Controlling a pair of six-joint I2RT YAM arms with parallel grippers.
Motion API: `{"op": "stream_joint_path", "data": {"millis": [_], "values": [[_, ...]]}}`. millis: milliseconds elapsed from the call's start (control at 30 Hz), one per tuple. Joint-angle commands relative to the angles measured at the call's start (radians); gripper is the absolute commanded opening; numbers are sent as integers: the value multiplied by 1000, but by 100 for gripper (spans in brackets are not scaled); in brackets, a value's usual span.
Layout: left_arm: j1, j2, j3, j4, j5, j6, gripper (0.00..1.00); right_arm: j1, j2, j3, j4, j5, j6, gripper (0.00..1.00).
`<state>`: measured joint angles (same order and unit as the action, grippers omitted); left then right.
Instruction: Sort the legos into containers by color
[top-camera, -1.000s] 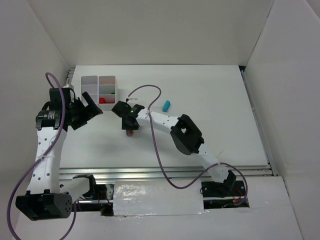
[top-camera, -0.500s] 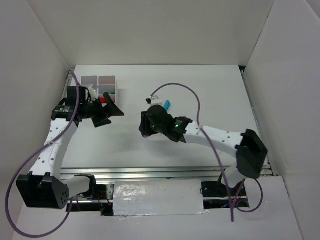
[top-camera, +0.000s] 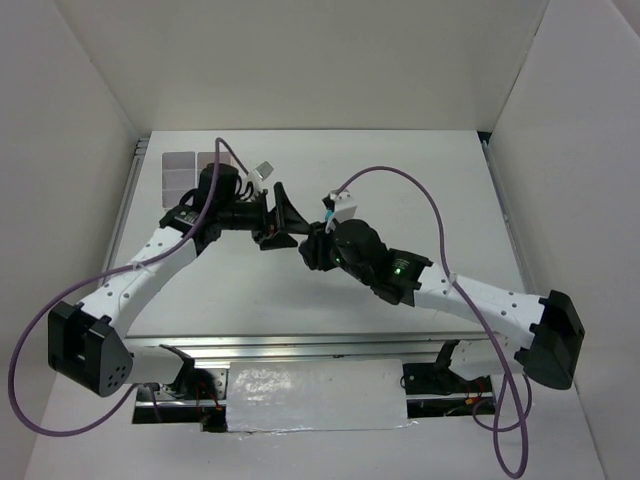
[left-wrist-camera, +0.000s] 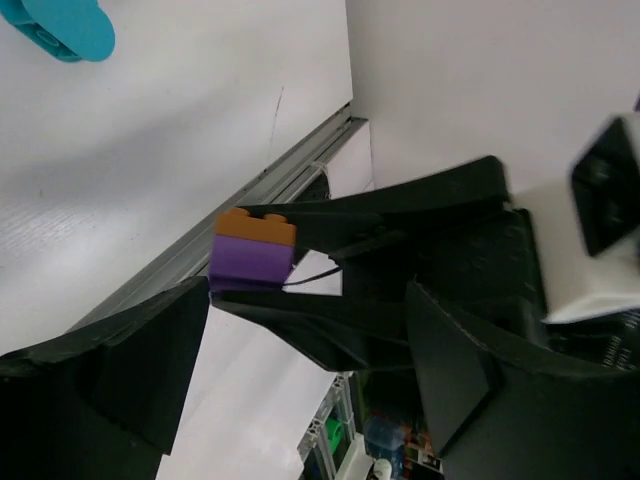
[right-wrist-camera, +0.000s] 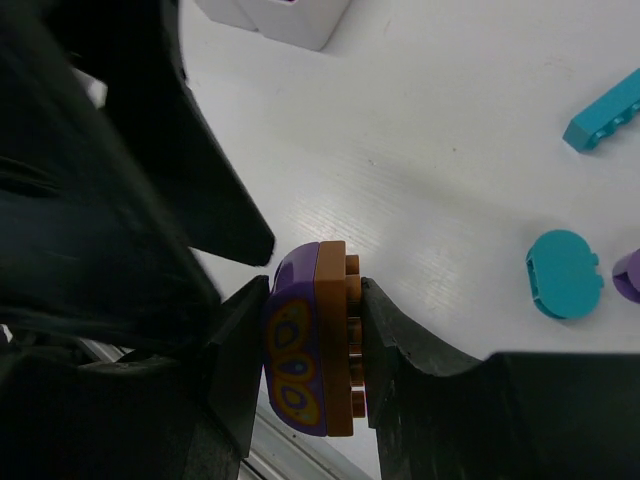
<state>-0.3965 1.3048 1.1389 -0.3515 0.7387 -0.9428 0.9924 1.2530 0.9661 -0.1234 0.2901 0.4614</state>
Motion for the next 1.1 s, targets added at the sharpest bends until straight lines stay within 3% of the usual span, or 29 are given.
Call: {"op": "stream_joint_path", "data": {"millis": [0,267,400,733,833,867,967,1033,1067], "values": [[-54,39,27,77,28,-51,90,6,-88,-10,96,60,-52,0],[-73,63,-7,137,28,-86,88,3,-213,-121,183,44,-109,0],[-79,80,8,186,80,-109,82,0,-277,-167,229,43,-119,0],[-186,131,78,338,162,-172,72,-5,-268,-152,294,-14,-173,0],[-215,143,87,403,186,-203,62,-12,-265,-152,294,-17,-188,0],[-217,149,85,411,194,-211,54,-23,-268,-153,292,-11,-191,0],[-217,149,68,427,223,-209,41,-57,-288,-161,286,-35,-193,0],[-217,149,61,443,241,-203,37,-100,-299,-167,277,-78,-196,0],[-219,149,50,450,260,-202,30,-112,-309,-170,277,-92,-198,0]]}}
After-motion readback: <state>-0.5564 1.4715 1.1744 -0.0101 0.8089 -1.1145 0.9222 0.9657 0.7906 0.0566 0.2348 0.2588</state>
